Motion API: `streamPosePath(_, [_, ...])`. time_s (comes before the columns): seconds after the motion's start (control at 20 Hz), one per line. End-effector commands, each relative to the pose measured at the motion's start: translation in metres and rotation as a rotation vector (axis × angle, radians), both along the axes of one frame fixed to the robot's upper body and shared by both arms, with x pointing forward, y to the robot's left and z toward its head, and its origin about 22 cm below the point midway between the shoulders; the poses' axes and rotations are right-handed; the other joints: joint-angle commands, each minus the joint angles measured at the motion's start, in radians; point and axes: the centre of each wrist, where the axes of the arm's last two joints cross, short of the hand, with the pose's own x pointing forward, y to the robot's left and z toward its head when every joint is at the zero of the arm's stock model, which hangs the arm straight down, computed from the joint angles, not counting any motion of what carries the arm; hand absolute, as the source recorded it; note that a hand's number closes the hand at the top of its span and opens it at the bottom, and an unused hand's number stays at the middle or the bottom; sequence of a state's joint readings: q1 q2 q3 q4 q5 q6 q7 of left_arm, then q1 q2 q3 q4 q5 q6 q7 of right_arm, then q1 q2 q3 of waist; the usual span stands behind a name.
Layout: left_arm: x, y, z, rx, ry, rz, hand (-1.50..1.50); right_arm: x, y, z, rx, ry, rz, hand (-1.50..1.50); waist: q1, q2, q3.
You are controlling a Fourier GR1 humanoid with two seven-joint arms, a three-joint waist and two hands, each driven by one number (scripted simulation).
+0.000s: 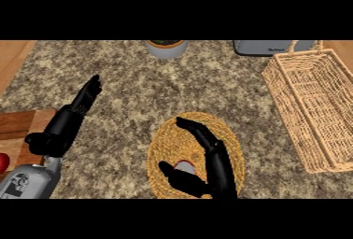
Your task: Pick the can from the placemat and place it in the basket
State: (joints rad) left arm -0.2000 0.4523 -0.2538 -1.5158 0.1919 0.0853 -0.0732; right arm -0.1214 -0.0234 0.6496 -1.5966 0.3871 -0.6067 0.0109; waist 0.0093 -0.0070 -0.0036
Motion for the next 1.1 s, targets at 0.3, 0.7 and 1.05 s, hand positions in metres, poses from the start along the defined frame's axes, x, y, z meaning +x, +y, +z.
streamPosePath(0.3, [-0.006, 0.021, 0.0, 0.01, 0.029, 0.06, 0.0, 0.013, -0.007, -0.011, -0.413, 0.053, -0.357, -1.5, -0.06, -0.027, -0.011])
streamPosePath(0.7, [-0.003, 0.019, 0.003, 0.006, 0.027, 0.065, 0.0, 0.0, 0.019, 0.022, -0.763, 0.392, -0.263, -1.5, -0.057, -0.021, -0.009])
streamPosePath(1.05, [-0.001, 0.0, 0.0, -0.018, 0.034, 0.01, 0.0, -0.044, 0.03, 0.104, -0.844, 0.537, -0.195, -1.5, -0.042, -0.01, -0.001])
